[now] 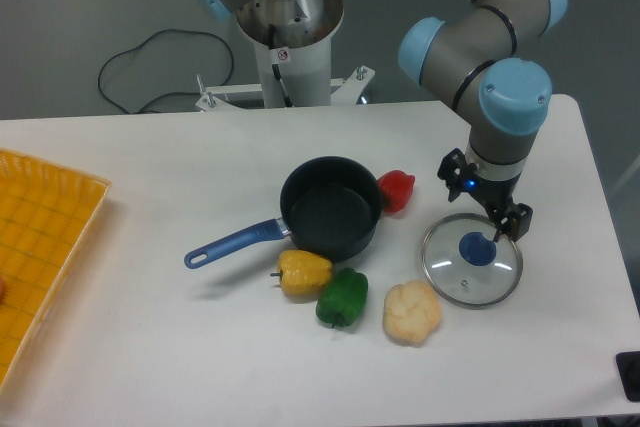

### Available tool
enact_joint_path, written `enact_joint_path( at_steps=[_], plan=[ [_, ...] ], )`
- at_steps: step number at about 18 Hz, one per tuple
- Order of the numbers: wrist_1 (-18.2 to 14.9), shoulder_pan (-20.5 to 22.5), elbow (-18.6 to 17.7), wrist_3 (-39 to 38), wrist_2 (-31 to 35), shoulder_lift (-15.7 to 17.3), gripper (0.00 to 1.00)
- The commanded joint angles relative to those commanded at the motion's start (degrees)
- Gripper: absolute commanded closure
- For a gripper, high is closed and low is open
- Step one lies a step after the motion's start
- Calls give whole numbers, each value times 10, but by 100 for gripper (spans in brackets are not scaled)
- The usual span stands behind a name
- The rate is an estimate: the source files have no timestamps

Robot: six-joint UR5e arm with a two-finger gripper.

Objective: Pick up the bread
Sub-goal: 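Move the gripper from above the glass lid down over the beige bread bun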

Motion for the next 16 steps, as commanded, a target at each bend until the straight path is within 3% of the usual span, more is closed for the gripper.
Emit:
enact_joint_path(
  at_steps=[6,16],
  plan=[
    [2,-11,-3,-16,-10,-11,0],
    [1,-37,4,-199,-4,-41,0]
  ],
)
